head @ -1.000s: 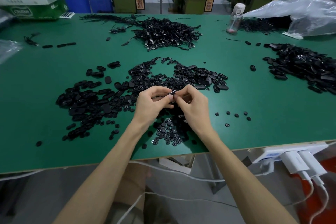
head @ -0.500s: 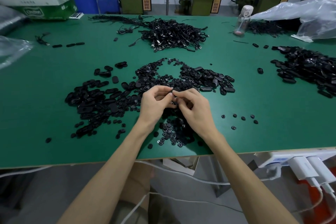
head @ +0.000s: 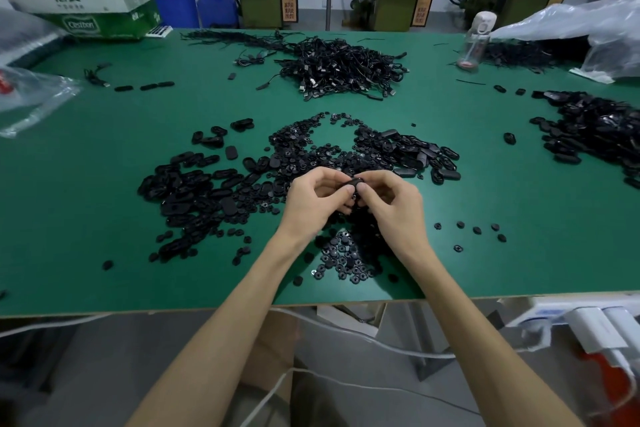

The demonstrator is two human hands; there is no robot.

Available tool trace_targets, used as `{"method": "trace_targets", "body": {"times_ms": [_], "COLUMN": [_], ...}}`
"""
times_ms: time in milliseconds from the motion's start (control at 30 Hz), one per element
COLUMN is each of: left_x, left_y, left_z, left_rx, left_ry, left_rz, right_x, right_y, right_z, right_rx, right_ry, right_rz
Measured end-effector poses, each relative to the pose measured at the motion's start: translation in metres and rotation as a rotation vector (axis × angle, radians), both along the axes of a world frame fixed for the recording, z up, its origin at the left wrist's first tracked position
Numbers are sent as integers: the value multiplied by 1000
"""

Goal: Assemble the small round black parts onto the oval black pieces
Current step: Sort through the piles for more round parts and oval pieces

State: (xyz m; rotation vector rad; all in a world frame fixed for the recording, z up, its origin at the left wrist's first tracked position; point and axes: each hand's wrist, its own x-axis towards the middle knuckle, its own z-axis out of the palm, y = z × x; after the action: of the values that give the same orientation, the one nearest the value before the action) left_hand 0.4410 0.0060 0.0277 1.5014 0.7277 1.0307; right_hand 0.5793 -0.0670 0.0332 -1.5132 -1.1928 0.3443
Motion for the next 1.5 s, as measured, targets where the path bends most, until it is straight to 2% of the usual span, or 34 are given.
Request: {"method": "trace_targets", "body": {"times_ms": [533, 833, 1100, 1267, 1433, 1500], "left_x": [1, 0, 1, 1, 0, 1], "left_y": [-1, -1, 2, 2, 1, -1], "left_z": [2, 3, -1, 0, 1, 1], "left_rx": [76, 67, 102, 236, 269, 300], "left_ry": [118, 31, 25, 91, 134, 161], "left_rz": [69, 10, 48, 229, 392, 397], "right_x": [-1, 1, 1, 4, 18, 20], "right_y": [0, 0, -1, 1, 5, 6], "right_z": [-2, -3, 0, -2, -6, -8], "right_rx": [35, 60, 51, 76, 79, 24], "right_ry": [18, 19, 156, 193, 473, 482], "right_rz": [107, 69, 102, -5, -178, -176]}}
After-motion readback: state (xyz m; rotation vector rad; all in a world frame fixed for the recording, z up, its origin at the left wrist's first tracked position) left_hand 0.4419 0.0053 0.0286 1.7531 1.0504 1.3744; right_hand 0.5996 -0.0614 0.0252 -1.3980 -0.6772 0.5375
